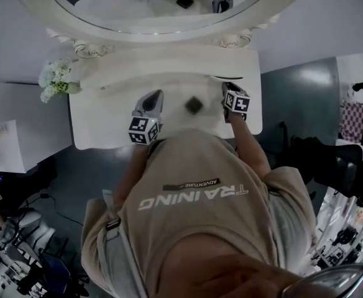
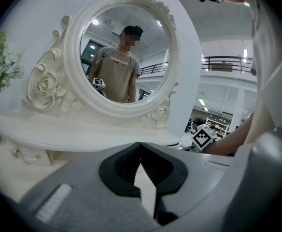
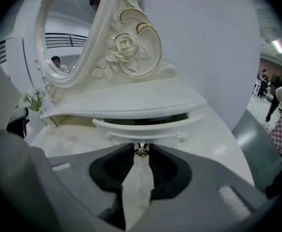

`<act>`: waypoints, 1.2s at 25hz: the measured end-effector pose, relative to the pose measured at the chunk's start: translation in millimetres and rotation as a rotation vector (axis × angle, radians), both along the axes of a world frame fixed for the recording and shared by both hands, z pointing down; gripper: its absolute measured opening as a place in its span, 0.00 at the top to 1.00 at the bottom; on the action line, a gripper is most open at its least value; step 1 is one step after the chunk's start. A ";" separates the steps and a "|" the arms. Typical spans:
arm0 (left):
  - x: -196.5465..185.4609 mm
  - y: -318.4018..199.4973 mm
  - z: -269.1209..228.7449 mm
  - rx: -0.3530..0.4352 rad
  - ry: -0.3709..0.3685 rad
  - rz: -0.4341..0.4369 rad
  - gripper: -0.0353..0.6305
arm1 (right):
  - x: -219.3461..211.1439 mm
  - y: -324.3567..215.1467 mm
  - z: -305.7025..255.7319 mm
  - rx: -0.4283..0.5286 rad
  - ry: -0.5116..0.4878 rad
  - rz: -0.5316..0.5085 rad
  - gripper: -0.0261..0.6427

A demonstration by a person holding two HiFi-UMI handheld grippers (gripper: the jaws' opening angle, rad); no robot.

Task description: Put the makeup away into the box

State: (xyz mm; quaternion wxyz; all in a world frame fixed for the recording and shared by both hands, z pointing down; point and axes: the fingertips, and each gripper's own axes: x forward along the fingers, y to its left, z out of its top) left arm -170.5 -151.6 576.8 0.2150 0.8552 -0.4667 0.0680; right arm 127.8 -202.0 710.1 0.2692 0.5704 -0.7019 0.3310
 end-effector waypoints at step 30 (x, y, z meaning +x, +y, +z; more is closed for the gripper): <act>39.5 36.9 -14.4 0.036 -0.046 0.107 0.95 | 0.3 47.0 -1.6 0.043 -0.016 -0.056 0.82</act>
